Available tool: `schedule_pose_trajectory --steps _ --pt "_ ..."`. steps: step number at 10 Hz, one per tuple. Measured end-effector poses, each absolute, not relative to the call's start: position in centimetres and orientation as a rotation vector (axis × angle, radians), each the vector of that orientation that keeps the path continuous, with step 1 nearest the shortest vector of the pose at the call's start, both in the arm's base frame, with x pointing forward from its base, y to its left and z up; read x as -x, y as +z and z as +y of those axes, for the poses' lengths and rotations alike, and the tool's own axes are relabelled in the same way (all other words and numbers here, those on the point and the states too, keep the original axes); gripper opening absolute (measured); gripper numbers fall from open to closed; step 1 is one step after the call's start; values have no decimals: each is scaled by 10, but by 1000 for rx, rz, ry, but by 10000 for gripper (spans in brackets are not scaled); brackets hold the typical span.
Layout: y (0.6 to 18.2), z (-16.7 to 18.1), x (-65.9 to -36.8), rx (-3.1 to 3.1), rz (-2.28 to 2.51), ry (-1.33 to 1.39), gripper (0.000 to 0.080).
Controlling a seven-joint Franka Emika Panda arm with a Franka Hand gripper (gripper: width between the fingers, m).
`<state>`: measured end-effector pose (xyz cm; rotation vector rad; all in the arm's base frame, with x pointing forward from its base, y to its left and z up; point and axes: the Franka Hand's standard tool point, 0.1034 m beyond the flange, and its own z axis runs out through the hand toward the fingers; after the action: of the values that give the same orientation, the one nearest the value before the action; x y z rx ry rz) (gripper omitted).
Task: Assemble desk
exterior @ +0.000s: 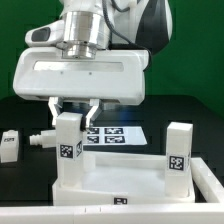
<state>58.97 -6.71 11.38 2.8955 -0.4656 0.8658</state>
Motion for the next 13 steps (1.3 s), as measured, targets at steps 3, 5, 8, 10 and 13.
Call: schedule_pose_trajectory --steps 3,5,8,10,13 --pt "113 -70 -591 -2899 -478 855 285" --pt "126 -65 -603 -2962 -500 757 597" --pt "132 -72 -622 -3082 -556 383 646" --pt "123 -79 -620 -3118 -587 127 649" --pt "120 -73 -619 -3125 -656 -16 633"
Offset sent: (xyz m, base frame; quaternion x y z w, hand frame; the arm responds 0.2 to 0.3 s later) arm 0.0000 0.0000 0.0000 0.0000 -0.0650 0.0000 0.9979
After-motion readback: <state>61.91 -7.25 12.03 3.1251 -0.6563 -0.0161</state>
